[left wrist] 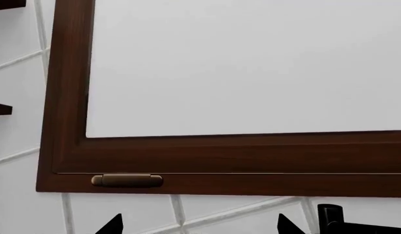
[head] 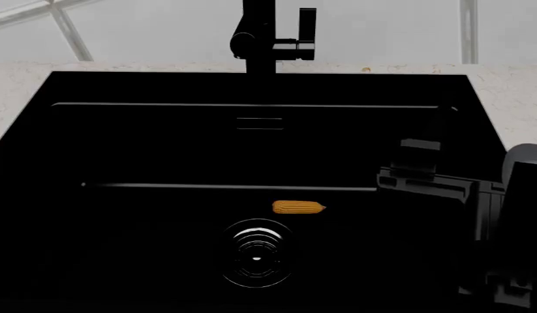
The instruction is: Turn the sink spout to the right.
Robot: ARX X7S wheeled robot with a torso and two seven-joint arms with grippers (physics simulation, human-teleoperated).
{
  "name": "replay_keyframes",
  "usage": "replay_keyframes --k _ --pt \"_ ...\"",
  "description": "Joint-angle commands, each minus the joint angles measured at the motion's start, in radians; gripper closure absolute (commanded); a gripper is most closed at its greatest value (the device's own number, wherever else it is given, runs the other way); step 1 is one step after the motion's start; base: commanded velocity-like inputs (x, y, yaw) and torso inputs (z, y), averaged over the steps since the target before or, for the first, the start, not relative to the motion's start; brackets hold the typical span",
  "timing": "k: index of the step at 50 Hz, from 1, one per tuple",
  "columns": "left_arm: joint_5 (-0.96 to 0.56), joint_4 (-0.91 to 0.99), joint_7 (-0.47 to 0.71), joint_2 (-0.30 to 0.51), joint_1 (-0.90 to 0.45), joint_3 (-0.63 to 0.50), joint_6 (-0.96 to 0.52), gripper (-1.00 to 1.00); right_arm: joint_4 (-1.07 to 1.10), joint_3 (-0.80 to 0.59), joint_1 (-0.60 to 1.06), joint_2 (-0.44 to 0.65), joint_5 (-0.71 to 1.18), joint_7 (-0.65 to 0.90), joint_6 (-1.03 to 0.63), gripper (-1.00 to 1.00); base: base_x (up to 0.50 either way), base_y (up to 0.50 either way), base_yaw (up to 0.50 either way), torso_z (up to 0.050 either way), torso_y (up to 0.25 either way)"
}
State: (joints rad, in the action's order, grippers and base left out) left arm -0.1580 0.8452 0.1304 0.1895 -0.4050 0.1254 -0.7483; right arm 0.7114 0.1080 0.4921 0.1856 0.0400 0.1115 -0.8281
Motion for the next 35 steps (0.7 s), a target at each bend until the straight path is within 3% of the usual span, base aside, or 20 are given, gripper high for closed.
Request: replay_keyframes --k 1,35 --pt "0.066 0.011 -0.071 -0.052 -0.003 0.021 -0.010 -1.00 0.008 0.028 -0.003 -0.055 -0.081 -0.084 -0.002 -1.00 0.00 0.00 0.00 0.000 0.000" --pt "0.034 0.008 -0.043 -0.035 0.005 0.020 -0.001 -1.00 0.016 0.021 -0.010 -0.036 -0.038 -0.075 0.024 -1.00 0.00 0.00 0.00 0.000 0.000"
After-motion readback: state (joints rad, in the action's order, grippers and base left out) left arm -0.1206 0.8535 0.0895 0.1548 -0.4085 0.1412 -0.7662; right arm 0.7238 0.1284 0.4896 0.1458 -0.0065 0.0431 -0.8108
